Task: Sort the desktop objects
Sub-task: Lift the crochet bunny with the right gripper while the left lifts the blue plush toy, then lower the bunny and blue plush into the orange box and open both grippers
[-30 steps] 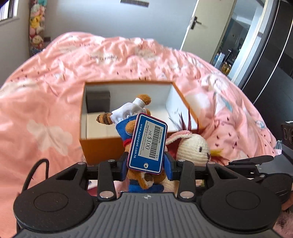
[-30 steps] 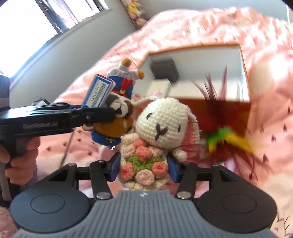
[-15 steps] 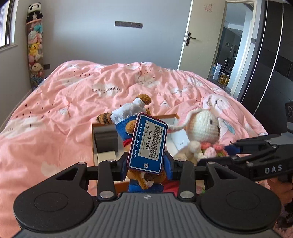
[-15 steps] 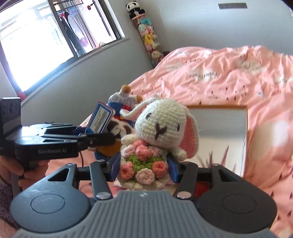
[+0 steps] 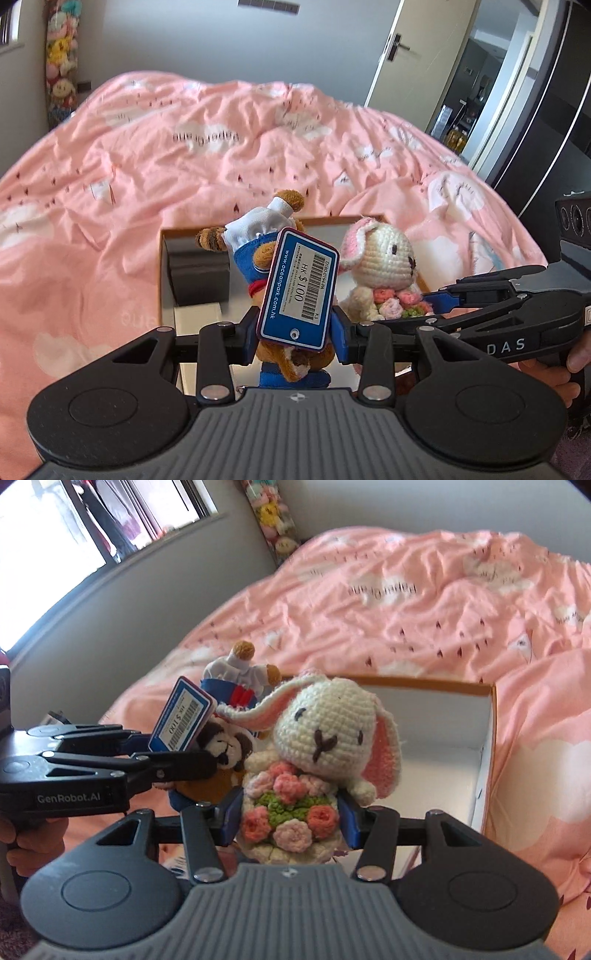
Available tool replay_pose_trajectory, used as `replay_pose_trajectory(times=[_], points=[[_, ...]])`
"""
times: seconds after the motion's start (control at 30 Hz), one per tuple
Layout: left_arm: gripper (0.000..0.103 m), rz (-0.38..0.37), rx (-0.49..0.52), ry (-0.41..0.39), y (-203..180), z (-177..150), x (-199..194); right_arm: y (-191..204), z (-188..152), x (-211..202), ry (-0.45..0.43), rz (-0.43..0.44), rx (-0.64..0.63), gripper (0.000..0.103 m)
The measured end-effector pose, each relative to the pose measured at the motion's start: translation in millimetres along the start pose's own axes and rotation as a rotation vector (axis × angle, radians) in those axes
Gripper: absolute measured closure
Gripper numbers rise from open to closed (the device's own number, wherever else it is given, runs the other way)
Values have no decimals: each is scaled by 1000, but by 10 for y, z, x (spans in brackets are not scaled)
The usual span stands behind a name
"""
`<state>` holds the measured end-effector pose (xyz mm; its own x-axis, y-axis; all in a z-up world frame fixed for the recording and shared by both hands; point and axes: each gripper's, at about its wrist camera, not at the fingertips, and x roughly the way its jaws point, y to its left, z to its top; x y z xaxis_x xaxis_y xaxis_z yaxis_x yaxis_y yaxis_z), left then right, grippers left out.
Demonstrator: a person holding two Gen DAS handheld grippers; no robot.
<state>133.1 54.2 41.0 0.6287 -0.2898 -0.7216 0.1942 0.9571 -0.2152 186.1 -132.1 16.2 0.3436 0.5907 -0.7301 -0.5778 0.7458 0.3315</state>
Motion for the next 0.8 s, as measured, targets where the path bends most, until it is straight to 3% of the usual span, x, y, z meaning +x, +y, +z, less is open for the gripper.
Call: replay_pose_trajectory(times=[0.2,0.4,0.53,0.67,0.8], points=[[59,23,-12,122,62,-71,443,-195,-45,337,117,-11,-3,48],[59,94,29,214,65,-164,734,-333,-119,431,191,15,-34,48],[58,79,55,262,19,-211,851,-426,-98,447,212,58,-18,48],[58,126,74,311,-10,-235,980,-481,-76,558,253,84,9,48],[56,98,65,354,38,-262,1062,-449,-72,752,304,87,12,47]])
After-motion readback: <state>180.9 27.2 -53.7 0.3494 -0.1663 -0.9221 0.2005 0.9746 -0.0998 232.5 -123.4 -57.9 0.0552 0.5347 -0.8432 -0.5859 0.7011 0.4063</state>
